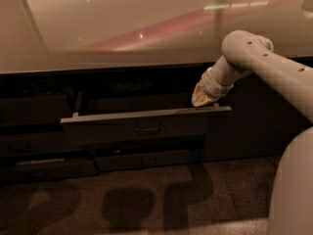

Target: Open top drawer

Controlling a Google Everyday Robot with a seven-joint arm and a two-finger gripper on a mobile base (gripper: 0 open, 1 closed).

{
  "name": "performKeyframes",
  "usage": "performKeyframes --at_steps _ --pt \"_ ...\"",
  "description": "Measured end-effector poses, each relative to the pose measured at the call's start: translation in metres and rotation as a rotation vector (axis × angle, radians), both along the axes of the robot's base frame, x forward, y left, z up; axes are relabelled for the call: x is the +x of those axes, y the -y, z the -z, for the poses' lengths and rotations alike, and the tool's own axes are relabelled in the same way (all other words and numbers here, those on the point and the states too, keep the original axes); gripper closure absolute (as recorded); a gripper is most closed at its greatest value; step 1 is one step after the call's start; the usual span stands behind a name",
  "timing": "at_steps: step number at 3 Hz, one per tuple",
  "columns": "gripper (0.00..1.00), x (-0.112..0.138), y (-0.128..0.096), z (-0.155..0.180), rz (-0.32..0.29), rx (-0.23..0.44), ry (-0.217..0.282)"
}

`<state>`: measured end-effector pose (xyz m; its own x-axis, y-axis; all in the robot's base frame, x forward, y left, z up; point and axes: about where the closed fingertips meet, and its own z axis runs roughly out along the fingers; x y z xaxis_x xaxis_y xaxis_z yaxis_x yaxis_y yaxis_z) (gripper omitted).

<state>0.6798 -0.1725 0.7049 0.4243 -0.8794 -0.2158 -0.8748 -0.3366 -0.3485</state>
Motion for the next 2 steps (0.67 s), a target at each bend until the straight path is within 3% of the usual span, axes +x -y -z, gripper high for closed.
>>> performKeyframes --at_steps 2 --pt "1.00 0.0060 0.0121 0.0329 0.019 0.039 -0.062"
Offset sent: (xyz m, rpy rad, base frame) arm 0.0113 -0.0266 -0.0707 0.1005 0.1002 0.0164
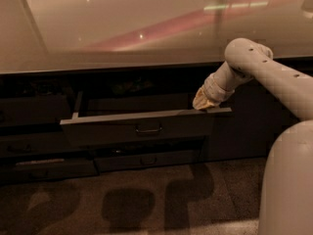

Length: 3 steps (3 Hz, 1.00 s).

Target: Open top drawer

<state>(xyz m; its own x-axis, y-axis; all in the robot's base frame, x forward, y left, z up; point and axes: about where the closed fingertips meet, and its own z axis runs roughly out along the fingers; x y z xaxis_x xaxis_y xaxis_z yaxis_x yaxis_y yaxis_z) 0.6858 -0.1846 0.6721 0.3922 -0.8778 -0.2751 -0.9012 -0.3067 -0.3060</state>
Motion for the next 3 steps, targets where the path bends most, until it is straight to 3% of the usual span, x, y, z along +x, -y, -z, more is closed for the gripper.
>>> performKeyframes --at_steps 1,2,3 --pt "1.00 0.0004 0.0017 0.0028 -0.007 0.015 -0.005" --pt "0.82 0.0004 0.0017 0.0028 -0.007 0.015 -0.005" --pt "0.58 0.0003 0.0016 0.0029 -0.007 0.015 -0.005"
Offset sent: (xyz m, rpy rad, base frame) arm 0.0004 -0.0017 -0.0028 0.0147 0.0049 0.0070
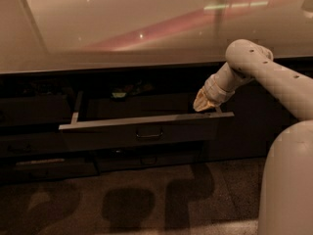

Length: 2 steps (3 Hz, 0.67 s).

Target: Open top drawer

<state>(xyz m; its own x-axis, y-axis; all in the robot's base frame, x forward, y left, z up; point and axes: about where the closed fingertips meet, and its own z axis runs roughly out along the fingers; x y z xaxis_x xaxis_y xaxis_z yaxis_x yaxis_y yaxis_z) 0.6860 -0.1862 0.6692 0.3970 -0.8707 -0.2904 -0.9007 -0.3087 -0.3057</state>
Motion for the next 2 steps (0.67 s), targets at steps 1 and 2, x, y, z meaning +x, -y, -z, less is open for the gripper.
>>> performKeyframes --at_steps 1,2 --pt "0.35 -0.007 -0.006 0.002 -0.011 0.012 -0.018" --pt "0.11 -0.026 -0.010 -0.012 0.001 0.019 0.015"
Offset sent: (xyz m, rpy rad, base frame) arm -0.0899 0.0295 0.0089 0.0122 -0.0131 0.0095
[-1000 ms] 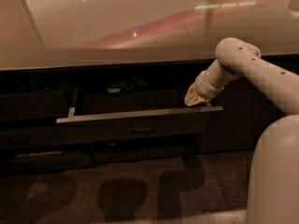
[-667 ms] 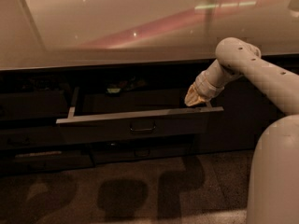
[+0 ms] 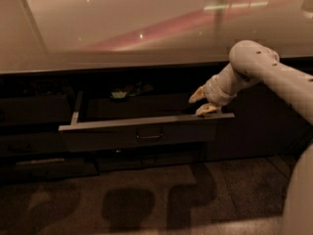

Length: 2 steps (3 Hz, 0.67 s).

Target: Open top drawer

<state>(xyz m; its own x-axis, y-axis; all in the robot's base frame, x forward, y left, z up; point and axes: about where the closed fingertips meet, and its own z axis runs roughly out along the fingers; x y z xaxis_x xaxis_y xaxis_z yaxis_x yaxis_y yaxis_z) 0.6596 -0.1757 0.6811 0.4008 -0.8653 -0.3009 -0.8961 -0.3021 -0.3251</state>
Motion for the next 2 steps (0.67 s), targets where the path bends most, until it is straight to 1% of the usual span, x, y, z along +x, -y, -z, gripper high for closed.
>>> performKeyframes --at_steps 1,2 --pt "0.00 0.0001 -0.0001 -0.0078 0.000 0.000 0.000" --pt "0.00 0.0004 -0.0014 -0.0106 0.000 0.000 0.000"
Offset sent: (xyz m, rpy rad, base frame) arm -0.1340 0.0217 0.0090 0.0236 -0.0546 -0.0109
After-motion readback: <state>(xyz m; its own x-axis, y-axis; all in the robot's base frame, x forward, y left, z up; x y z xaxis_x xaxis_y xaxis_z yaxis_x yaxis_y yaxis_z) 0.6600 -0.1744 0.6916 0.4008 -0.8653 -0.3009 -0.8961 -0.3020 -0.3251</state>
